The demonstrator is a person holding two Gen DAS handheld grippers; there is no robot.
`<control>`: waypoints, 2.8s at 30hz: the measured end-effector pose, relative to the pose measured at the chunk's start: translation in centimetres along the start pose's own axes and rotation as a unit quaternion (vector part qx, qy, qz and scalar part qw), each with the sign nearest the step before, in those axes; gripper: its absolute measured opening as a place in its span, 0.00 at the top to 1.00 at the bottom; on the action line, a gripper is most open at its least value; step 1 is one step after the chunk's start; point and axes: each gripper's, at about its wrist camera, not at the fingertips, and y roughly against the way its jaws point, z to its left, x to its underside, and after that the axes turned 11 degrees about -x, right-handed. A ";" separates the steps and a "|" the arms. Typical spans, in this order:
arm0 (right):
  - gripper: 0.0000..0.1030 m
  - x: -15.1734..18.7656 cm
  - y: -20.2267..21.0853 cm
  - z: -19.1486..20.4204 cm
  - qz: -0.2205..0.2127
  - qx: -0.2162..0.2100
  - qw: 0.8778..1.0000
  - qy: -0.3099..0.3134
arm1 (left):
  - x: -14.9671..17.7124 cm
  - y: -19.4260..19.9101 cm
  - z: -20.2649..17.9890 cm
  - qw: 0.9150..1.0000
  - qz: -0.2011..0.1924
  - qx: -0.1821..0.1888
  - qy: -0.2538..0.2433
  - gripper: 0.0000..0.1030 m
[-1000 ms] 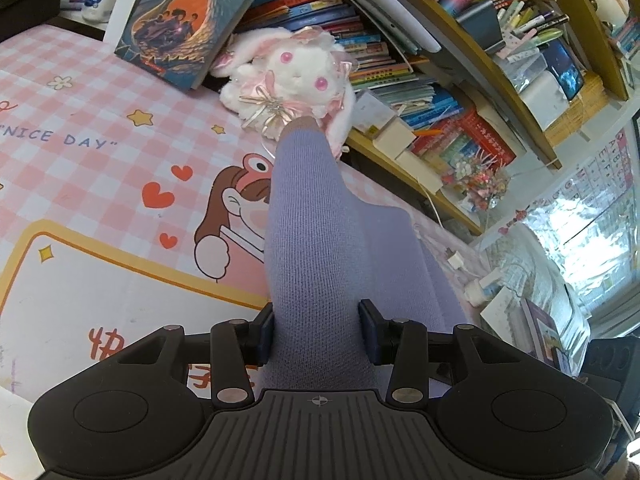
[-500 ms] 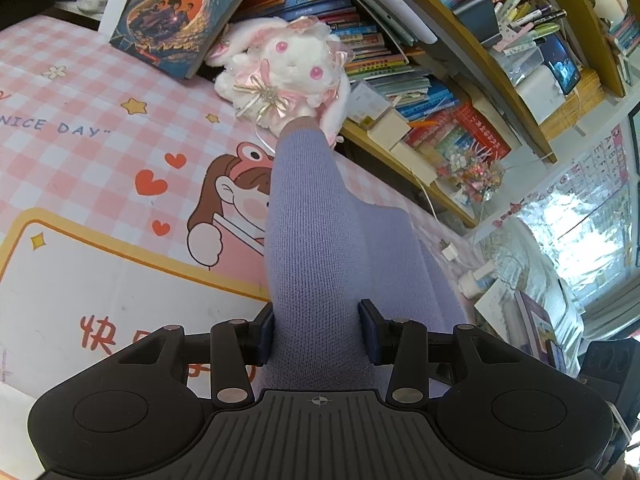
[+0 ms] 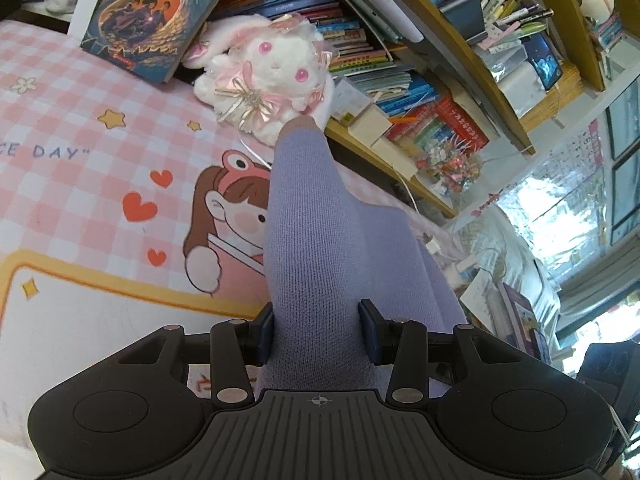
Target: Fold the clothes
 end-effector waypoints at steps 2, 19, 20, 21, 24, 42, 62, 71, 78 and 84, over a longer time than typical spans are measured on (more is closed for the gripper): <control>0.69 0.1 -0.6 0.8 -0.002 0.003 1.000 -0.001 | -0.5 0.3 0.9 1.000 0.003 0.004 0.000 0.60; 0.69 -0.6 -7.1 7.4 -0.001 0.014 1.000 0.009 | -4.7 2.2 9.1 1.000 0.002 0.029 0.012 0.60; 0.69 -1.1 -8.0 7.4 0.000 0.013 1.000 0.010 | -5.3 2.2 9.6 0.999 0.000 0.030 0.013 0.60; 0.69 -1.6 -8.8 7.5 0.002 0.012 1.000 0.012 | -5.9 2.0 10.1 0.999 -0.002 0.031 0.013 0.60; 0.69 -3.1 -11.4 7.5 0.005 0.009 1.000 0.017 | -8.0 0.8 11.5 0.999 -0.006 0.028 0.017 0.60; 0.68 -8.8 -23.4 6.0 0.025 -0.020 0.999 0.006 | -14.1 -5.2 18.1 0.998 0.000 -0.013 0.065 0.60; 0.32 -7.6 -19.2 5.0 -0.028 0.036 0.998 -0.036 | -12.0 -0.3 14.7 0.992 -0.062 -0.104 -0.037 0.45; 0.25 -2.9 -16.6 8.5 -0.043 0.115 0.991 0.047 | -7.1 2.8 12.3 0.975 -0.106 -0.159 -0.113 0.36; 0.17 0.5 -15.1 10.9 -0.049 0.168 0.980 0.097 | -3.9 3.0 11.6 0.967 -0.108 -0.188 -0.137 0.36; 0.08 2.4 -14.7 11.6 -0.050 0.194 0.976 0.080 | -2.1 3.1 11.1 0.956 -0.122 -0.217 -0.156 0.18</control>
